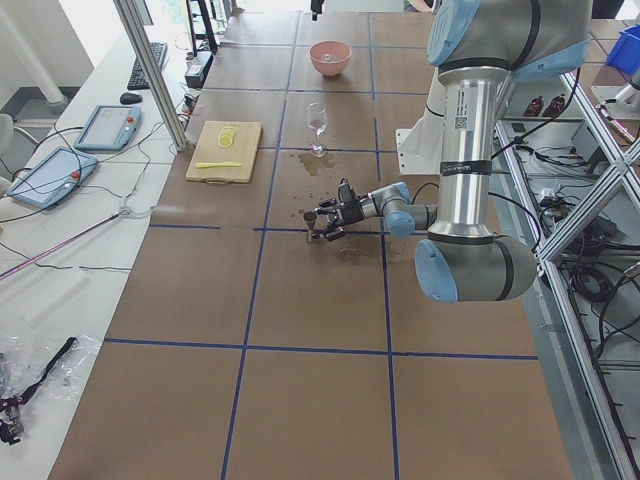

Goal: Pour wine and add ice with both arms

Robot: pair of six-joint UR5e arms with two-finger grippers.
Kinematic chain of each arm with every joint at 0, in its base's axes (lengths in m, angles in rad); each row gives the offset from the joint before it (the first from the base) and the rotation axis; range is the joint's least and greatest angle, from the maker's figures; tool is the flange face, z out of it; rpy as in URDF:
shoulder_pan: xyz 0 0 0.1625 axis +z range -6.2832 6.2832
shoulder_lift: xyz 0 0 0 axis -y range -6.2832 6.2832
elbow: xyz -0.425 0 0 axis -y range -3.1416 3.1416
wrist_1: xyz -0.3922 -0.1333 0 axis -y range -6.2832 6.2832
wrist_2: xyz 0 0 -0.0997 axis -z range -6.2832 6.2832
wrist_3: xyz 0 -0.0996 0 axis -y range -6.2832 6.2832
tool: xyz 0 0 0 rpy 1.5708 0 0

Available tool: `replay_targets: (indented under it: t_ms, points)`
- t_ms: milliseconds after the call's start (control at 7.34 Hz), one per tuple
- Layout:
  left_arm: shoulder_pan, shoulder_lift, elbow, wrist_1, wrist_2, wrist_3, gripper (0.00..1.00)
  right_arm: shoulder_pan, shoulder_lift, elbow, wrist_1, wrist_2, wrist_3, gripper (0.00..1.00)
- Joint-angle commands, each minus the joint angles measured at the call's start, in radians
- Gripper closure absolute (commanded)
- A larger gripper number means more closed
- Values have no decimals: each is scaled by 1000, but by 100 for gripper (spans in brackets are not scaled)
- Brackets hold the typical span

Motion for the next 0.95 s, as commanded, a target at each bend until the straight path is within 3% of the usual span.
replay_targets:
  t_ms: [0,409,545,681,817]
  points:
    - [-13,-5,7,0,0,2,14,0,0,0,0,0,0,0]
    - [-16,-6,8,-2,0,3,46,0,0,5,0,0,0,0]
    - [-18,-5,19,-2,0,-1,62,0,0,6,0,0,0,0]
    - [-21,-6,22,-2,0,-2,92,0,-2,6,0,0,0,0]
    - [-29,-5,10,-3,0,-2,100,0,-2,6,0,1,0,0]
